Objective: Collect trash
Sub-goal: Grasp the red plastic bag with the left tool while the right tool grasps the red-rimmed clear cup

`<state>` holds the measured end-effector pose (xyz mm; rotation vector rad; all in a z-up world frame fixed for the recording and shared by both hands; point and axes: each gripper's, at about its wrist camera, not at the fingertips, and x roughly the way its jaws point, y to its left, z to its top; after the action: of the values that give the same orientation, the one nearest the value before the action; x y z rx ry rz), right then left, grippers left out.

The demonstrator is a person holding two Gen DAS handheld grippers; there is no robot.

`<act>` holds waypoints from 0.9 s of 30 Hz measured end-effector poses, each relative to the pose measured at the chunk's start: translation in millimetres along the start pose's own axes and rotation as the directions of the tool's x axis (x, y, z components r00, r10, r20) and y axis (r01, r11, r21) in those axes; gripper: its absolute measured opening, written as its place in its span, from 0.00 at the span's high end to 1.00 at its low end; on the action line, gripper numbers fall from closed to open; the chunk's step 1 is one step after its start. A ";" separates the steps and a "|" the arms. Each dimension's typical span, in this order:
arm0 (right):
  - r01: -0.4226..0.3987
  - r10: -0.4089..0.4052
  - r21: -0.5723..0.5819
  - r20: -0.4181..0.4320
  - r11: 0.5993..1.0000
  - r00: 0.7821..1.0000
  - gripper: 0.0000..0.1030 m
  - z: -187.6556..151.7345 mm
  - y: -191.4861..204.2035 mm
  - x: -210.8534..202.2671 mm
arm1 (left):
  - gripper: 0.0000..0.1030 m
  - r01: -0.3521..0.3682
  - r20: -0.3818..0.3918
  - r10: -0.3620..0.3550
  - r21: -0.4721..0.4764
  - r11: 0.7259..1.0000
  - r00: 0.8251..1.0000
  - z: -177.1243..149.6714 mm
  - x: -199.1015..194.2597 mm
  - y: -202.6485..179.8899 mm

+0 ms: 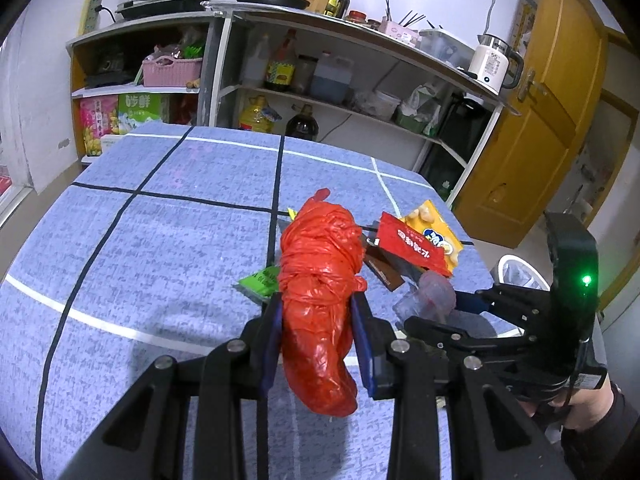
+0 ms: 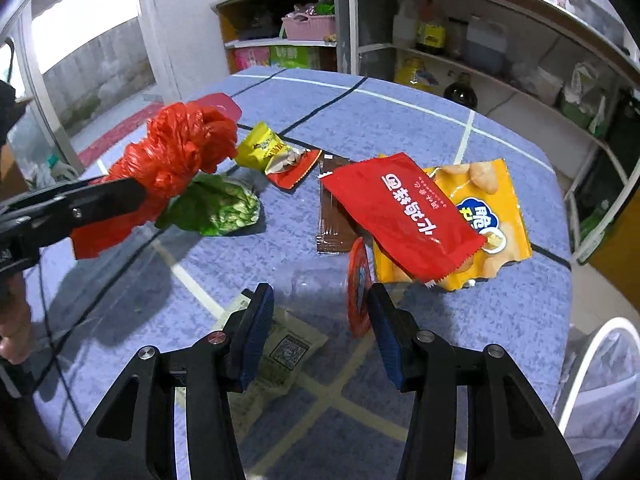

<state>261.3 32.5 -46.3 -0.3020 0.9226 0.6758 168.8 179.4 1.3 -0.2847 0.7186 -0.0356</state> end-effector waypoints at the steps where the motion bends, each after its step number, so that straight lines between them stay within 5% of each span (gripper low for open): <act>1: -0.004 0.004 0.009 0.001 1.000 1.000 0.52 -0.1 -1.5 -0.5 | 0.67 0.001 0.000 -0.001 -0.001 1.000 1.000 -0.4 -0.1 0.7; 17: -0.039 0.030 0.092 0.097 0.995 0.995 0.55 -3.3 -11.2 -39.7 | 0.67 0.033 0.013 -0.033 0.017 0.999 0.999 -1.6 -4.5 -15.4; 27: 0.039 -0.063 0.174 0.140 0.984 0.988 0.55 -29.4 -48.1 -81.2 | 0.67 0.101 0.007 -0.102 0.085 0.991 0.995 2.4 5.2 -68.5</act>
<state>240.1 -51.8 0.7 -0.1216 0.8247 0.5596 178.8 113.5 18.1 -0.2399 0.6889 -0.1605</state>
